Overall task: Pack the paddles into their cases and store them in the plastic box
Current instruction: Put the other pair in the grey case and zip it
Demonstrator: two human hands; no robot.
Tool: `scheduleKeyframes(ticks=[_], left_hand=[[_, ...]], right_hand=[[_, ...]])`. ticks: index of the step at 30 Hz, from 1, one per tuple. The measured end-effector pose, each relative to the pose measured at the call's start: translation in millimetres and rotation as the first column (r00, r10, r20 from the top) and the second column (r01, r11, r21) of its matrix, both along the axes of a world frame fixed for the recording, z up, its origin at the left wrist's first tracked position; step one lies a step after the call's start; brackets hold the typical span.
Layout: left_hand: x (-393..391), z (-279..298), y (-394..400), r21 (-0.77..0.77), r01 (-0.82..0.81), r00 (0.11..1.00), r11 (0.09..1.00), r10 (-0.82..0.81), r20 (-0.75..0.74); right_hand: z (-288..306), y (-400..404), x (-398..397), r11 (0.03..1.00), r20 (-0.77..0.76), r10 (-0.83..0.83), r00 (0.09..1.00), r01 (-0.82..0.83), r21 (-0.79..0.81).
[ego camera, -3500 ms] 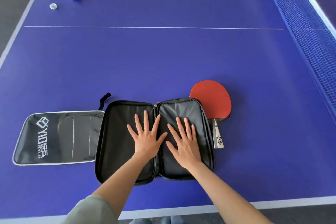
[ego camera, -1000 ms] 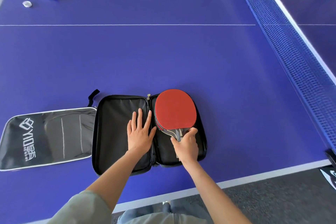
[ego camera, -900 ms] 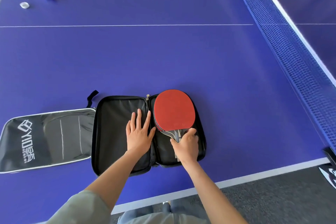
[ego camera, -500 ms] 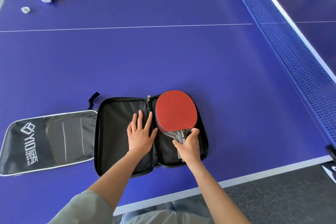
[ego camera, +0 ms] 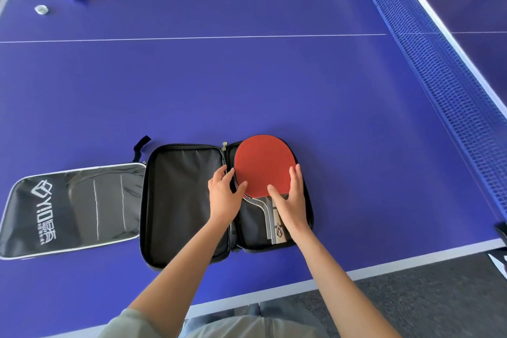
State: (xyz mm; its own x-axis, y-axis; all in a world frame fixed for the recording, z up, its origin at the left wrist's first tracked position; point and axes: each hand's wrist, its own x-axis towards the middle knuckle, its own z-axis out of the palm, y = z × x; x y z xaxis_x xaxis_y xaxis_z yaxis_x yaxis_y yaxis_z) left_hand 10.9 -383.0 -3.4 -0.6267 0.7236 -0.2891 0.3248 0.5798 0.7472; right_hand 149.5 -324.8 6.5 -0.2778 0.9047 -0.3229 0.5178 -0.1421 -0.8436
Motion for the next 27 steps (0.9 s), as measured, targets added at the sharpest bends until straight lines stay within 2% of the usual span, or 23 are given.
scheduleKeyframes(ticks=[2,7,10,15,21,23,24,27], left_hand=[[1,-1,-3,0.018,0.023,0.999,1.0,-0.022,-0.027],[13,-3,-6,0.063,-0.016,0.998,0.998,0.012,0.063],[9,-3,-5,0.077,-0.073,0.992,0.994,0.065,0.107],[3,-2,-5,0.1,-0.205,0.947,0.974,0.172,0.27],[2,1,-4,0.088,-0.178,0.946,0.98,0.145,0.291],[0,6,-5,0.077,-0.111,0.969,0.991,0.091,0.23],[-3,10,-7,0.085,-0.07,0.988,0.994,0.057,0.145],[-27,22,-24,0.111,0.014,0.974,0.994,0.012,-0.226]], right_hand=[[-3,-5,2,0.999,-0.012,-0.034,0.999,0.034,-0.009],[-1,-5,-1,0.982,-0.093,-0.154,0.984,0.142,-0.122],[0,-2,0,0.988,-0.075,-0.125,0.989,0.117,-0.098],[1,11,4,0.989,-0.067,-0.107,0.992,0.1,-0.107],[-2,10,9,0.99,-0.083,-0.11,0.99,0.101,-0.103],[-1,9,8,0.992,-0.076,-0.105,0.992,0.099,-0.084],[-1,9,8,0.993,-0.061,-0.101,0.993,0.097,-0.06],[-1,4,5,0.997,0.023,-0.056,0.998,0.055,0.053]])
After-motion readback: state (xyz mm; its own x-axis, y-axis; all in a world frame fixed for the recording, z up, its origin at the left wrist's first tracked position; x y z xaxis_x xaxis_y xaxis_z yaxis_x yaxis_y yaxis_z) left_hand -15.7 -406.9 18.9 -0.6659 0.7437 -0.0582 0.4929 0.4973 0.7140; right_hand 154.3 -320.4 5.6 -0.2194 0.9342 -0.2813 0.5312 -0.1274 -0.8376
